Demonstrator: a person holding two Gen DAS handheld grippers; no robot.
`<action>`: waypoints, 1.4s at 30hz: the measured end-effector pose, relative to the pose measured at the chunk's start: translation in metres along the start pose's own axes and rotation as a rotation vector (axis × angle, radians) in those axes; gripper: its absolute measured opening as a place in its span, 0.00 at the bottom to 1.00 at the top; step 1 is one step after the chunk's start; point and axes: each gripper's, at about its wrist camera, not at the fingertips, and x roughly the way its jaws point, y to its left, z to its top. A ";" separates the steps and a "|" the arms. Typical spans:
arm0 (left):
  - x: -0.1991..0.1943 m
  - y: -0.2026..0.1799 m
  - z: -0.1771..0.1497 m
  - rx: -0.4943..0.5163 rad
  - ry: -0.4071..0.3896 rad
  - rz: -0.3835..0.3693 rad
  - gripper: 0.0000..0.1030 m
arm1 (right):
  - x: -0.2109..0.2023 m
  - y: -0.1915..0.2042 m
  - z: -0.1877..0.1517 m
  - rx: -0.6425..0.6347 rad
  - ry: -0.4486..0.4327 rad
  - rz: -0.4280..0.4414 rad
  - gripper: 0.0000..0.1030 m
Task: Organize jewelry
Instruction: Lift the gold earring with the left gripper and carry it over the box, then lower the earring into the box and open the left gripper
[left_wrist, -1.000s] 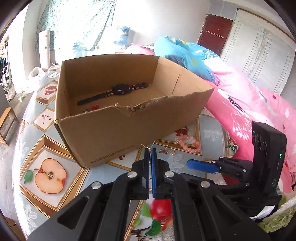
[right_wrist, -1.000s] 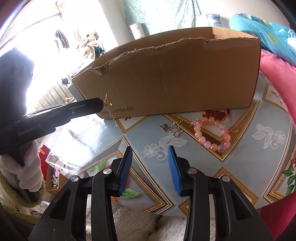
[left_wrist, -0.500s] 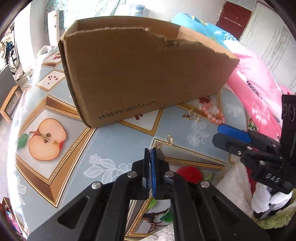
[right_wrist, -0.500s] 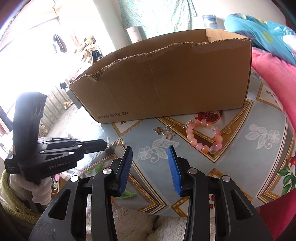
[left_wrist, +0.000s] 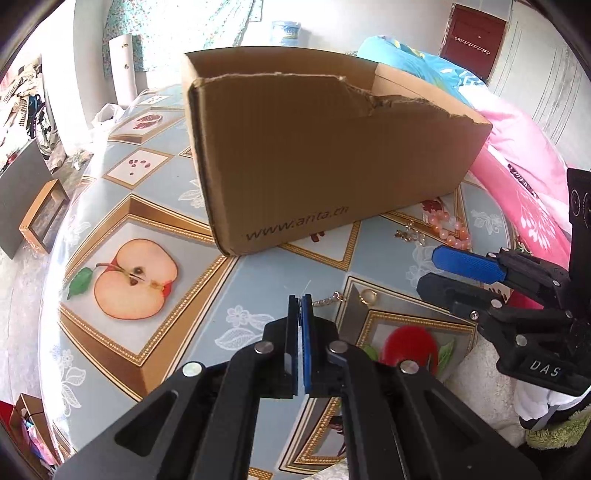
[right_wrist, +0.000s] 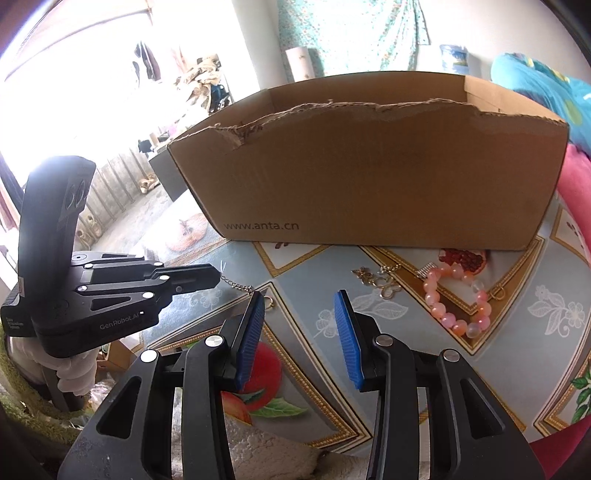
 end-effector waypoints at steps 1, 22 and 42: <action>-0.001 0.003 0.000 -0.004 -0.002 0.006 0.01 | 0.003 0.005 0.000 -0.021 0.001 0.000 0.36; 0.001 0.023 -0.005 -0.056 -0.011 -0.011 0.01 | 0.042 0.051 -0.004 -0.170 0.031 -0.115 0.10; -0.072 -0.001 0.021 0.026 -0.193 -0.065 0.01 | -0.030 0.044 0.005 -0.157 -0.171 -0.122 0.09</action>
